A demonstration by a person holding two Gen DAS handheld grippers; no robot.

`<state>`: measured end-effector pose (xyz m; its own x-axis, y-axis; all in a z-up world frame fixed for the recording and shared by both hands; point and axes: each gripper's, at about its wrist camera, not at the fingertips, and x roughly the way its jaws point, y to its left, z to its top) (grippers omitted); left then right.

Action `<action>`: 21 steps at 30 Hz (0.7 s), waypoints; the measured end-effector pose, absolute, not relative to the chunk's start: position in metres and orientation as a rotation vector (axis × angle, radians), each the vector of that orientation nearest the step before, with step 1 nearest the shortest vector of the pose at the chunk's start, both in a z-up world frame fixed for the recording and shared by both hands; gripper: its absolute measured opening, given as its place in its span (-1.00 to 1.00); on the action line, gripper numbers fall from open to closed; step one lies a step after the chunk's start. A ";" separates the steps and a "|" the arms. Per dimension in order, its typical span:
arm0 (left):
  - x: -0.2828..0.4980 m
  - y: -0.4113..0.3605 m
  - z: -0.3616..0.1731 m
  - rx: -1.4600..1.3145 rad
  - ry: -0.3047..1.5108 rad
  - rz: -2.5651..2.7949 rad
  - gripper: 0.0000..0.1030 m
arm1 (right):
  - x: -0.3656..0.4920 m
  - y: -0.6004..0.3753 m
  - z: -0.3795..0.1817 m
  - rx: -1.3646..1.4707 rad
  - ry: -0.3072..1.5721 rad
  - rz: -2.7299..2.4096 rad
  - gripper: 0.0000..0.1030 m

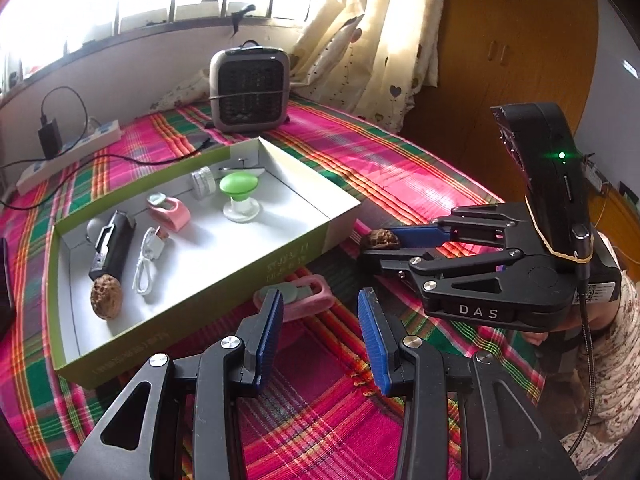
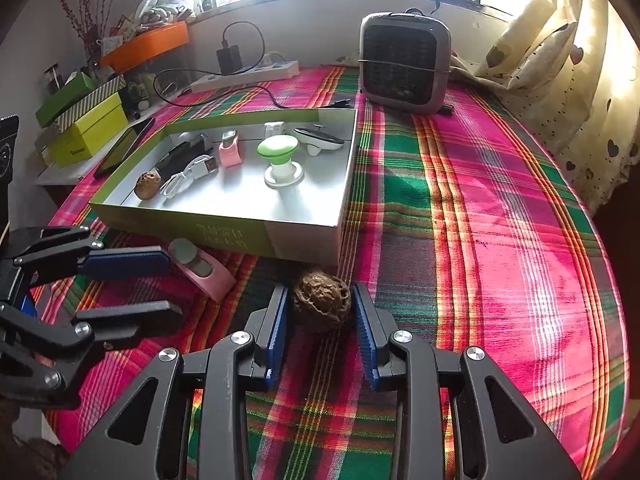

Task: Organize objects
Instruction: 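Close the right tool on the walnut on the cloth, then close the left tool on the pink mint-lidded case while the right tool holds the walnut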

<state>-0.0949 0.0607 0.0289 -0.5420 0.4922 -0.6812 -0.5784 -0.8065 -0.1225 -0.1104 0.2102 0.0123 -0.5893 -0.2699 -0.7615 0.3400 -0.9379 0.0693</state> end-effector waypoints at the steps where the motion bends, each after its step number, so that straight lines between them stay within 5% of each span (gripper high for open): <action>1: -0.095 0.062 0.031 -0.960 0.172 2.320 -0.28 | -0.110 0.211 0.012 1.191 0.115 -2.530 -0.36; 21: -0.113 0.092 0.025 -1.018 0.417 2.249 -0.28 | -0.110 0.222 0.013 1.182 0.072 -2.532 -0.36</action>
